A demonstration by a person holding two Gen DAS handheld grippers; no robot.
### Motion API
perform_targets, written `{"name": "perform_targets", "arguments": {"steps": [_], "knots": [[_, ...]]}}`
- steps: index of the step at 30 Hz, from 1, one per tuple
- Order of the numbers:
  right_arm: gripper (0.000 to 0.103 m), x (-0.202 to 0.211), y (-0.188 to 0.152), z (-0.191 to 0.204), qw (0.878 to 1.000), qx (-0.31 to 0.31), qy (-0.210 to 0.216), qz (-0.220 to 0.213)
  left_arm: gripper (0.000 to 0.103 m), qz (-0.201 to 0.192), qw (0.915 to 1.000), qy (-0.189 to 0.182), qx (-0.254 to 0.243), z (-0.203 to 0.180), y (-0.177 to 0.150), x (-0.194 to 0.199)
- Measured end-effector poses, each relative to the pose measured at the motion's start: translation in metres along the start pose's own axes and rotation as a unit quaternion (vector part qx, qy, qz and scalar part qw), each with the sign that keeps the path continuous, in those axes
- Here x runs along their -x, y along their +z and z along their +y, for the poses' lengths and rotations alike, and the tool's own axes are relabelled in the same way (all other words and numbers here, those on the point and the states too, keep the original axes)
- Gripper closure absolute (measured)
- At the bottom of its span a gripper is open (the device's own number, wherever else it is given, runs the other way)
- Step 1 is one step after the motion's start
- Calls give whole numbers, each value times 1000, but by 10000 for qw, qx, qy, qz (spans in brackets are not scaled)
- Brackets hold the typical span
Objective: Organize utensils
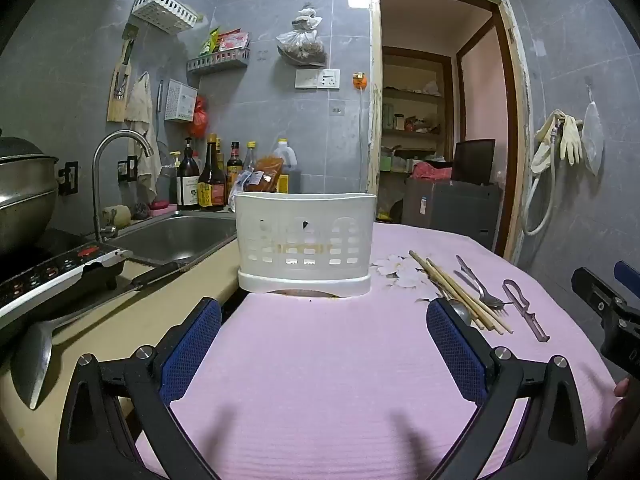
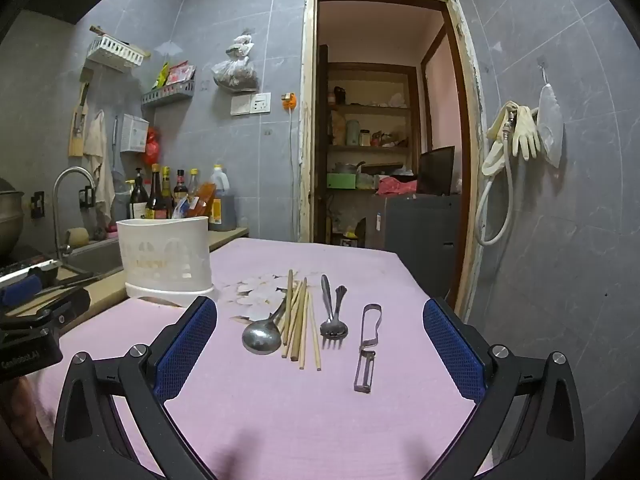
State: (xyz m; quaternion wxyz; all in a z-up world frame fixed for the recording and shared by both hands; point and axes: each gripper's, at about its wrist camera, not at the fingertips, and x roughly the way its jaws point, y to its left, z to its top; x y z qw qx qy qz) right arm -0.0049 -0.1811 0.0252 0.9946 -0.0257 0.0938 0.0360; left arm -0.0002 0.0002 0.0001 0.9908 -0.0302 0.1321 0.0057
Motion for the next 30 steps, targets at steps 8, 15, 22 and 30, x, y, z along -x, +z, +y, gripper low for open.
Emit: {"name": "perform_targets", "arguments": {"steps": [8, 15, 22, 30], "knots": [[0, 0, -1, 1, 10000, 5, 15, 41, 2, -12, 10000, -15, 0, 5, 1, -2], [0, -4, 0, -1, 10000, -6, 3, 85, 2, -10, 9999, 38, -115, -2, -2, -1], [0, -3, -2, 1, 9999, -23, 26, 117, 2, -11, 10000, 26, -96, -2, -1, -1], [0, -4, -3, 3, 9998, -11, 50, 171, 2, -31, 10000, 45, -65, 4, -4, -6]]}}
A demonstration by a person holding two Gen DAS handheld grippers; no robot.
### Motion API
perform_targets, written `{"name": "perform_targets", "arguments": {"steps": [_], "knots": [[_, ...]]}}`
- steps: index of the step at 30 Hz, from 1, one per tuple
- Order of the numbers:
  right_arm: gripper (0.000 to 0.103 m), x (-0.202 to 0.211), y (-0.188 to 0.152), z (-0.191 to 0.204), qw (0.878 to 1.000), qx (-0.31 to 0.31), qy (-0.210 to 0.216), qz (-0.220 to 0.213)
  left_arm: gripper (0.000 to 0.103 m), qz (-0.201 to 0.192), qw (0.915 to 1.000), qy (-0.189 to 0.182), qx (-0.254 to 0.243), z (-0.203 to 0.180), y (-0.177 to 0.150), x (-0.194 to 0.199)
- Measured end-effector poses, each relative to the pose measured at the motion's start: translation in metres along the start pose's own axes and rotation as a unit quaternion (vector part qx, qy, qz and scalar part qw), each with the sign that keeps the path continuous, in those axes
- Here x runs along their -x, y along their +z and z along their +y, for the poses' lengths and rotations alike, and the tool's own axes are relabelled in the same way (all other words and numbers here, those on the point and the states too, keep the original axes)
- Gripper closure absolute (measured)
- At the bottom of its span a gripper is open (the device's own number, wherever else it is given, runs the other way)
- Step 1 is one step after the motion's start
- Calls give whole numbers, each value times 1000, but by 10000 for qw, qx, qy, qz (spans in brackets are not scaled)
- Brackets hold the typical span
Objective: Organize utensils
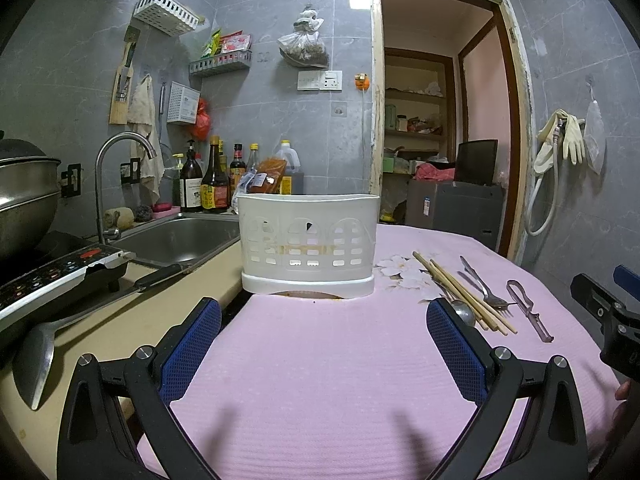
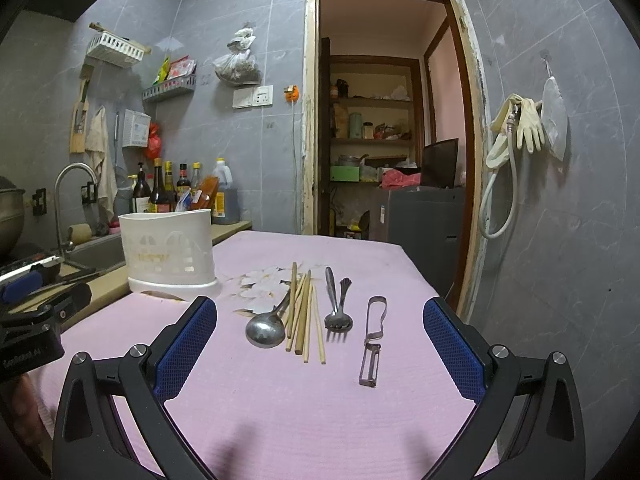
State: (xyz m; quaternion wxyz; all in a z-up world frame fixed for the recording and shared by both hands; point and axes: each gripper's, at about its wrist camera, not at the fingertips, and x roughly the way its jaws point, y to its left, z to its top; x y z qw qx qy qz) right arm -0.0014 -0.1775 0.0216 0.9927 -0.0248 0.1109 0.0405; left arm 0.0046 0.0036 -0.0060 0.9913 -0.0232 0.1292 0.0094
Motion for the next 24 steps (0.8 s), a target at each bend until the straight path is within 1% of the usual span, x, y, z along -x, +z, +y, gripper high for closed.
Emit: {"name": "perform_targets", "arguments": {"steps": [3, 24], "knots": [[0, 1, 0, 1, 10000, 8, 0, -1, 2, -21, 10000, 20, 31, 1, 2, 5], [0, 0, 1, 0, 10000, 7, 2, 11, 2, -24, 10000, 35, 20, 0, 3, 7]]}}
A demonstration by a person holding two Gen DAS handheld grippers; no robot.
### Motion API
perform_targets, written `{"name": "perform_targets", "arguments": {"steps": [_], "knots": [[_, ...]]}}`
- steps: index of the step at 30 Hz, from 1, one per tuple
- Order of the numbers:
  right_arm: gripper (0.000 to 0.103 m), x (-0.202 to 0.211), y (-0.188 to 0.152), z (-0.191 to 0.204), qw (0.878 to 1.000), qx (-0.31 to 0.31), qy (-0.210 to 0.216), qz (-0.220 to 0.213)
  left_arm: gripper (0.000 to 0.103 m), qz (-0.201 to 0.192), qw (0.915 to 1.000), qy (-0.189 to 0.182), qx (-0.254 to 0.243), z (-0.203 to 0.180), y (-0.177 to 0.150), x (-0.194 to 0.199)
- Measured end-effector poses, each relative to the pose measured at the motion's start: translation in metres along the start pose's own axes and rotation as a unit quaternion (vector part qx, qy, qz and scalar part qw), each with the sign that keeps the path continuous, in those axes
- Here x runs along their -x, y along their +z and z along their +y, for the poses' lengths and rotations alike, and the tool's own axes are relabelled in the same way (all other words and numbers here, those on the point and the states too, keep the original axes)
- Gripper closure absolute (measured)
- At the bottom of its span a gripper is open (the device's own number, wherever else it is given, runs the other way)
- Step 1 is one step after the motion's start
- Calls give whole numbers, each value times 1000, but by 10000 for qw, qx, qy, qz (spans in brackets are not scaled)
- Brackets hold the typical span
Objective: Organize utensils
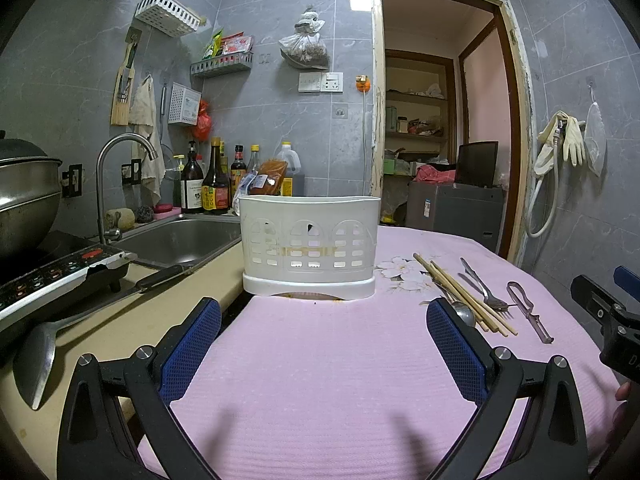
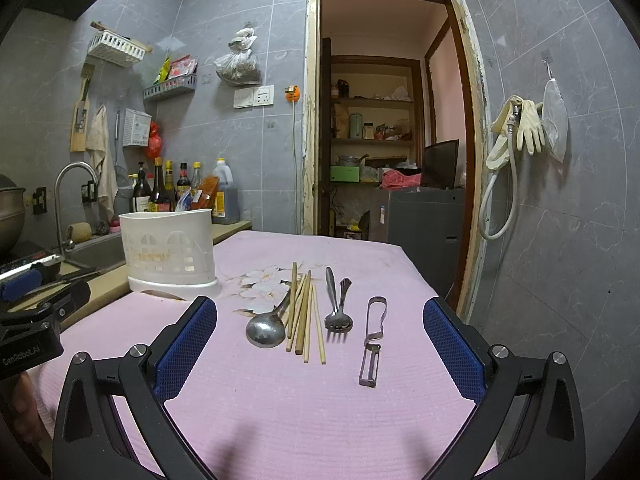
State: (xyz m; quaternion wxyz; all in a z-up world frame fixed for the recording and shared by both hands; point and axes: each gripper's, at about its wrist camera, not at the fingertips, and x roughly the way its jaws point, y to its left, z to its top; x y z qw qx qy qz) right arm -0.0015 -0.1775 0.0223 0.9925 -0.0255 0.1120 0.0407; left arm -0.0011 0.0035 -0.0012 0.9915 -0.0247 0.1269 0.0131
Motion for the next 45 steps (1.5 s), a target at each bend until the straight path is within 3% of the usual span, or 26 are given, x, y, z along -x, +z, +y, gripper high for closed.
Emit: {"name": "perform_targets", "arguments": {"steps": [45], "knots": [[0, -4, -2, 2, 9999, 12, 68, 110, 2, 9, 10000, -65, -2, -2, 6, -2]]}}
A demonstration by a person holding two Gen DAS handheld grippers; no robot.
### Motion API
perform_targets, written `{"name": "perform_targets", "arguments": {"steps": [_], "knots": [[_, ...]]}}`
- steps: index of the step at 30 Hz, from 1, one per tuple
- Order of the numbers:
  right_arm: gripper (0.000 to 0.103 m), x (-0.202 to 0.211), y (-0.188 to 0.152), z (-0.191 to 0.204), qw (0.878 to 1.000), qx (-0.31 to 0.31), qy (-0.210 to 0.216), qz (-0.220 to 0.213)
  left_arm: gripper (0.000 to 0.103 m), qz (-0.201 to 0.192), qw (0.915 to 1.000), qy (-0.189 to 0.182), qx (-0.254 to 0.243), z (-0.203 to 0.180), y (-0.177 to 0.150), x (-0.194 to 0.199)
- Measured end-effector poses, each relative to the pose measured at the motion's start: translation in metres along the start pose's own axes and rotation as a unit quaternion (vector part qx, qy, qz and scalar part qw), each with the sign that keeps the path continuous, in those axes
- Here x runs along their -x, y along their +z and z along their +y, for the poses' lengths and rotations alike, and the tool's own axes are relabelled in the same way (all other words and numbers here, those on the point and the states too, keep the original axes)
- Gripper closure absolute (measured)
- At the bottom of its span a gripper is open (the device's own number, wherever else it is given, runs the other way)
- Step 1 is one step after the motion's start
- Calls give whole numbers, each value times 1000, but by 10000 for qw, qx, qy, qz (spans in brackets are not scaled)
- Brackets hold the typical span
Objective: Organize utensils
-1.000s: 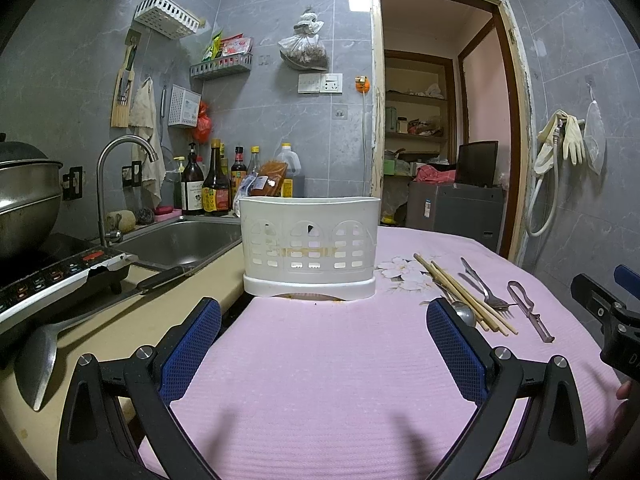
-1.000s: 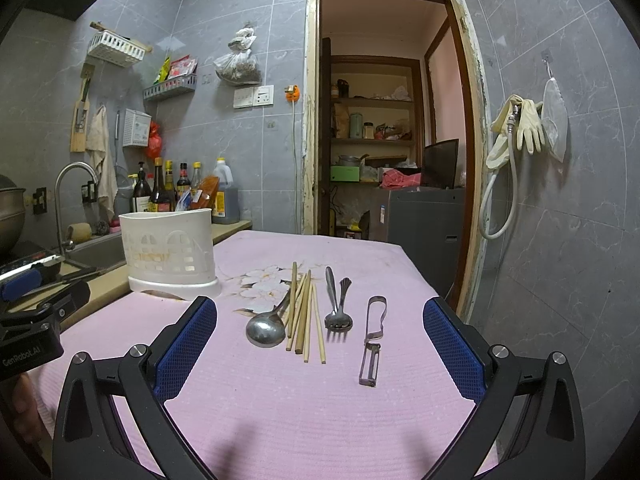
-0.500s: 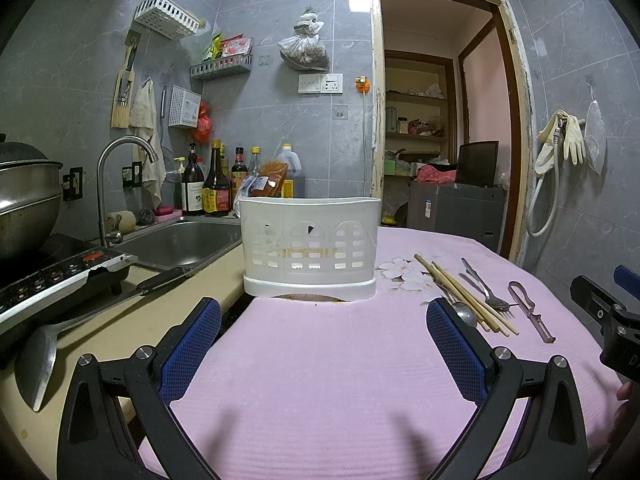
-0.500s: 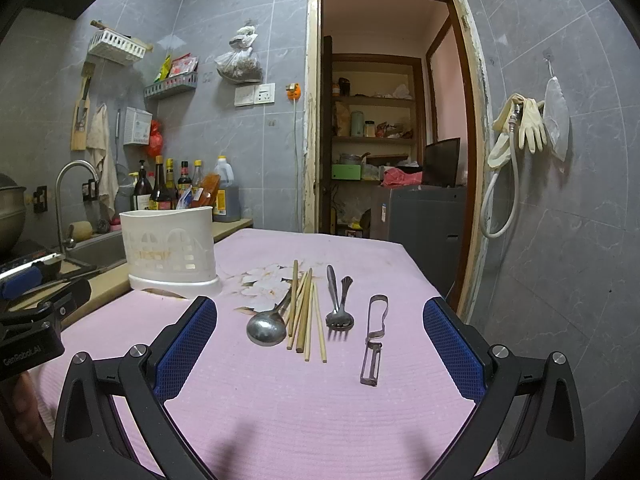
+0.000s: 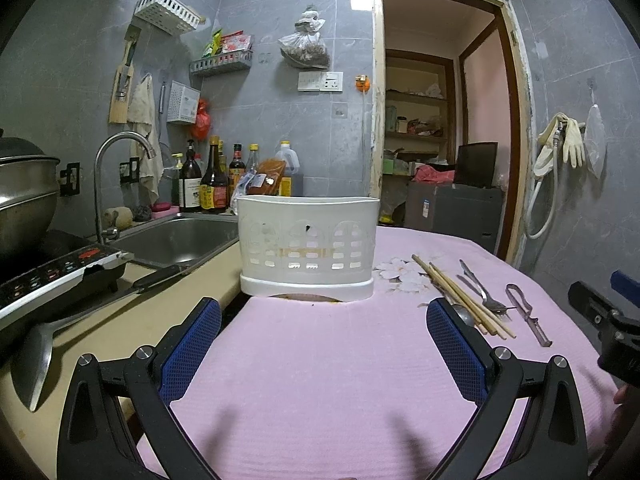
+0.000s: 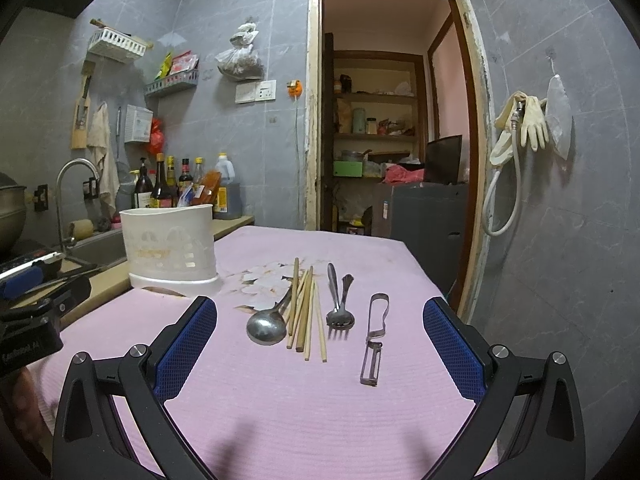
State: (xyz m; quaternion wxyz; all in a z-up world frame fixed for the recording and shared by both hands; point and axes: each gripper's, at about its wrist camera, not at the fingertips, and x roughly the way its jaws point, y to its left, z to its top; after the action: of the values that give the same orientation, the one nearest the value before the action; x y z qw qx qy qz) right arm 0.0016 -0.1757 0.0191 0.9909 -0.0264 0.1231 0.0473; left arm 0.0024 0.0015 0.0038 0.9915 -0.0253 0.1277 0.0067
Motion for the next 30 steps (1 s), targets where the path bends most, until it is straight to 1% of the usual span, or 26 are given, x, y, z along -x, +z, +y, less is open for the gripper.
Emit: {"name": "perform_targets", "arguments": {"steps": [4, 7, 15, 20, 24, 30], "knots": [[0, -5, 3, -1, 9998, 105, 66, 145, 2, 50, 10000, 27, -73, -3, 6, -5], [0, -7, 5, -1, 9996, 219, 48, 169, 2, 84, 9999, -58, -101, -6, 11, -11], [0, -18, 27, -18, 9987, 493, -114, 29, 2, -88, 9992, -120, -374, -28, 36, -32], [0, -35, 44, -30, 9979, 561, -318, -2, 2, -65, 9981, -346, -513, -44, 50, -52], [0, -52, 55, -40, 9981, 437, -401, 138, 2, 144, 9961, -550, -670, -57, 59, -73], [0, -84, 60, -53, 9962, 376, -432, 659, 2, 719, 9891, -1010, -794, -73, 70, -112]]}}
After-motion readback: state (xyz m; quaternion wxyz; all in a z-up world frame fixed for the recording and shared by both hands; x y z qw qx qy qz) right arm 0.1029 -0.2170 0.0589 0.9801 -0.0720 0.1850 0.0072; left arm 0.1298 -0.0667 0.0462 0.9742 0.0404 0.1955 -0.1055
